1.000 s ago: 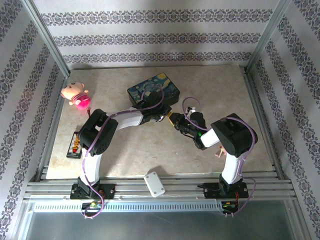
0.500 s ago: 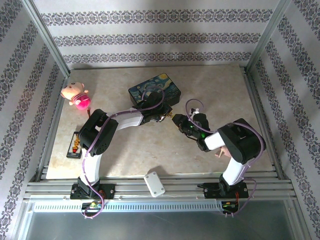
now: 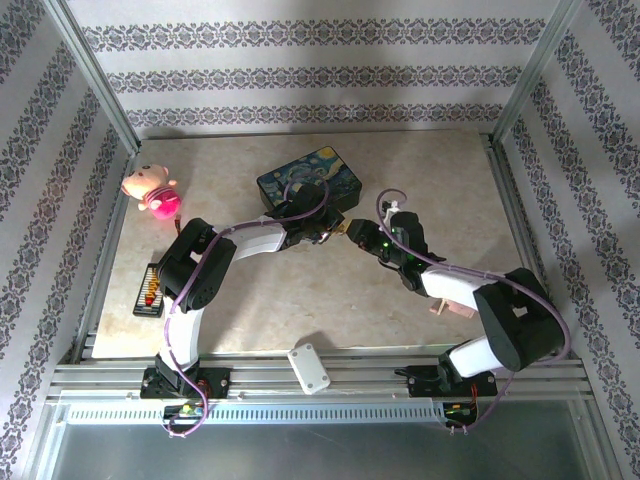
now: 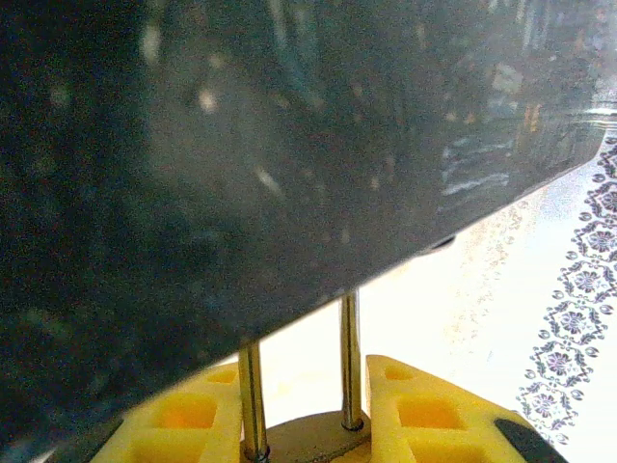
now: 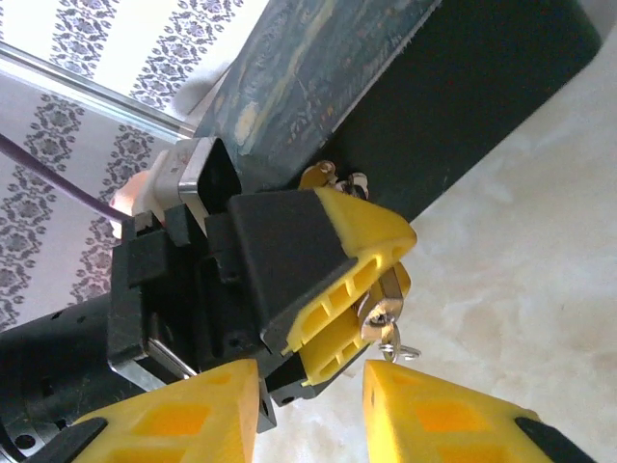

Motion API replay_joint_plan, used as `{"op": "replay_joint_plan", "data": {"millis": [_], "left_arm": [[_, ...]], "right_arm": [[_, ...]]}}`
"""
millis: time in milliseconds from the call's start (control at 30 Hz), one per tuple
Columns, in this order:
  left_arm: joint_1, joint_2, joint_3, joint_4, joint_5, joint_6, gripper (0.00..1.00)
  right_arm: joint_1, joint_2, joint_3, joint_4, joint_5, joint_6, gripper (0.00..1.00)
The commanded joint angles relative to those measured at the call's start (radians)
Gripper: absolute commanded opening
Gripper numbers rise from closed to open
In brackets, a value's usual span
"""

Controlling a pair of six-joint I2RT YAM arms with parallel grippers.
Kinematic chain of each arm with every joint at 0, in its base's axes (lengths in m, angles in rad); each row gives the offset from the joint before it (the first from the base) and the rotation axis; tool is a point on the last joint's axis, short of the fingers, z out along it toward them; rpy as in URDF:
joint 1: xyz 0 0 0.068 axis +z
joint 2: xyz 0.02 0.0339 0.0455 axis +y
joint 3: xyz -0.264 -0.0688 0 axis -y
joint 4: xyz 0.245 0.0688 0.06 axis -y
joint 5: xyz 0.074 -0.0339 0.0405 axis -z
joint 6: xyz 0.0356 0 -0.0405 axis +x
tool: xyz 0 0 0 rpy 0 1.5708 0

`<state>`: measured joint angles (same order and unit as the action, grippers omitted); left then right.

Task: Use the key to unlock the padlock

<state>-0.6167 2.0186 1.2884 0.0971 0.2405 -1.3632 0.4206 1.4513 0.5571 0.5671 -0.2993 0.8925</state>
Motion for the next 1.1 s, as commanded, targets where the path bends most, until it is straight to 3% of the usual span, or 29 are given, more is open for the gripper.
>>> {"op": "replay_joint_plan", "data": {"millis": [0, 167, 833, 967, 1067], "left_arm": [[-0.005, -0.009, -0.024, 0.024, 0.104, -0.056, 0.08], [-0.005, -0.008, -0.027, 0.032, 0.112, -0.059, 0.08], [-0.006, -0.017, -0.032, 0.041, 0.125, -0.056, 0.08], [-0.008, -0.017, -0.032, 0.042, 0.132, -0.053, 0.08], [-0.008, -0.018, -0.036, 0.047, 0.135, -0.051, 0.08]], "right_arm": [[-0.015, 0.012, 0.022, -0.121, 0.011, -0.081, 0.29], [0.005, 0.087, 0.062, -0.092, -0.071, -0.077, 0.28], [0.015, 0.226, 0.133, -0.007, -0.091, -0.042, 0.21], [0.009, 0.247, 0.126, 0.052, -0.099, 0.009, 0.12], [-0.02, 0.281, 0.091, 0.189, -0.128, 0.128, 0.06]]}}
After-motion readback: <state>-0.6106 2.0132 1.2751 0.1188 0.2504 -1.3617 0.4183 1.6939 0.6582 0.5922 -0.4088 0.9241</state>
